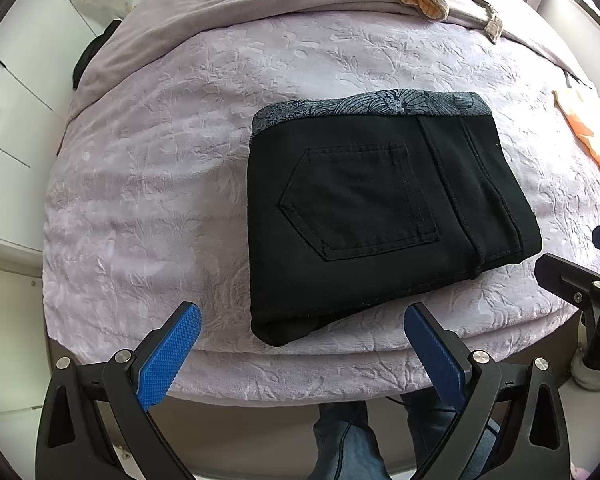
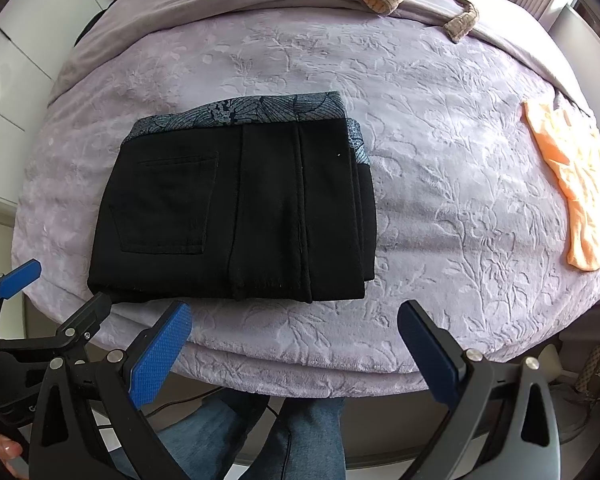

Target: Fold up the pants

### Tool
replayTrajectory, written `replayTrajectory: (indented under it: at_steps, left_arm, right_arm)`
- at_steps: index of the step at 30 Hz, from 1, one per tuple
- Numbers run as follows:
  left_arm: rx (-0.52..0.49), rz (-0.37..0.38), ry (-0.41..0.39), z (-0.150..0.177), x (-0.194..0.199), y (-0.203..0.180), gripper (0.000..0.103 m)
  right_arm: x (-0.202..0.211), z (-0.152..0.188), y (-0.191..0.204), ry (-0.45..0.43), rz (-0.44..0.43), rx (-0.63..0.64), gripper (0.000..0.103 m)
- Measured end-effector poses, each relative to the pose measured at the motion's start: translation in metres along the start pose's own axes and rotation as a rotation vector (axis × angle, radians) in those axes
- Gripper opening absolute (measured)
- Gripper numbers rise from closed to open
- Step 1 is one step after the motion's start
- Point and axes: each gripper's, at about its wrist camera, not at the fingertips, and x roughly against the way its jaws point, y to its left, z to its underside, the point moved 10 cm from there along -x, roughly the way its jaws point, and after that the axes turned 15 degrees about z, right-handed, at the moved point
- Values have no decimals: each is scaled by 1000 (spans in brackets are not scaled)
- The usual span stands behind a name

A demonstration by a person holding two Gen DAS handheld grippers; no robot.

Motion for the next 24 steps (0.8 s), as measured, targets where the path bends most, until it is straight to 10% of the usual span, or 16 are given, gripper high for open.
replayTrajectory:
  at_steps: [24]
  left_arm:
    - [-11,-7,2,0,0,-5,102]
  right_arm:
    - [-3,3,3,0,10,13,103]
